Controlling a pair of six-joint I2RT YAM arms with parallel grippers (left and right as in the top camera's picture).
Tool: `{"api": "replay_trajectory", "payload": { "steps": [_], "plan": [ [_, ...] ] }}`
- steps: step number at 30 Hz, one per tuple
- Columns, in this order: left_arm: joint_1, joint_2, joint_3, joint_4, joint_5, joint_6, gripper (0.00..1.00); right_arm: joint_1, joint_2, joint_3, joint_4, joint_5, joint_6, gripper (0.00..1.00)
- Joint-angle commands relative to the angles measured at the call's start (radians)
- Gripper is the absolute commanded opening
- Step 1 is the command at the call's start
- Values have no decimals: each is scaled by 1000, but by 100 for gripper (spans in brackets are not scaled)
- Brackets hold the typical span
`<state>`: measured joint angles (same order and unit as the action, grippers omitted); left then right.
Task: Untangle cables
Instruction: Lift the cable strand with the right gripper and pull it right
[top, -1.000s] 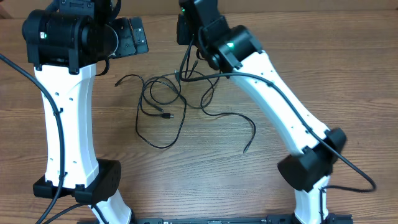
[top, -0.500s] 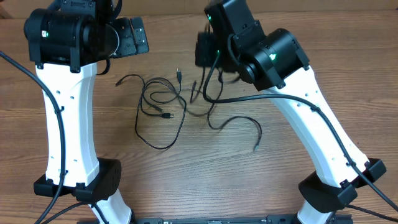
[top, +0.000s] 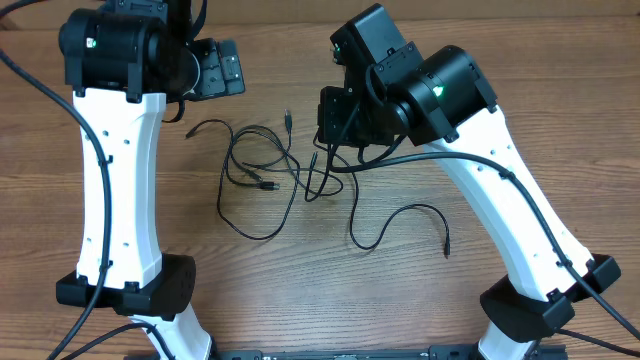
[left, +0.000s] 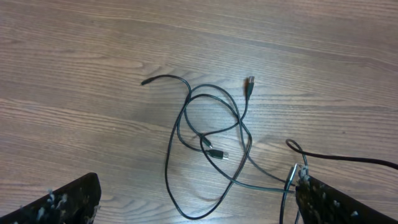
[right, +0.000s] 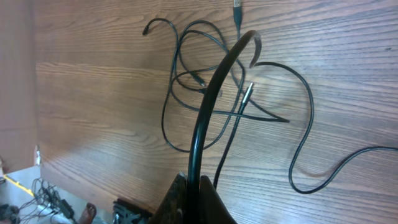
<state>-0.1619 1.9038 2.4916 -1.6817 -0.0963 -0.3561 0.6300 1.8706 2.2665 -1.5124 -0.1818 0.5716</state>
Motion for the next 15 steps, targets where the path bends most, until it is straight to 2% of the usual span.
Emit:
{"api": "replay_trajectory", "payload": {
  "steps": [1, 9, 15],
  "plan": [
    [-2, 6, -11, 12, 12, 20, 100, 5, -78, 19, 5, -19, -31, 4],
    [-2, 6, -11, 26, 13, 19, 100, 5, -239, 19, 10, 23, -49, 4],
    [-2, 6, -11, 26, 24, 19, 100, 5, -343, 19, -95, 13, -45, 4]
  ]
}}
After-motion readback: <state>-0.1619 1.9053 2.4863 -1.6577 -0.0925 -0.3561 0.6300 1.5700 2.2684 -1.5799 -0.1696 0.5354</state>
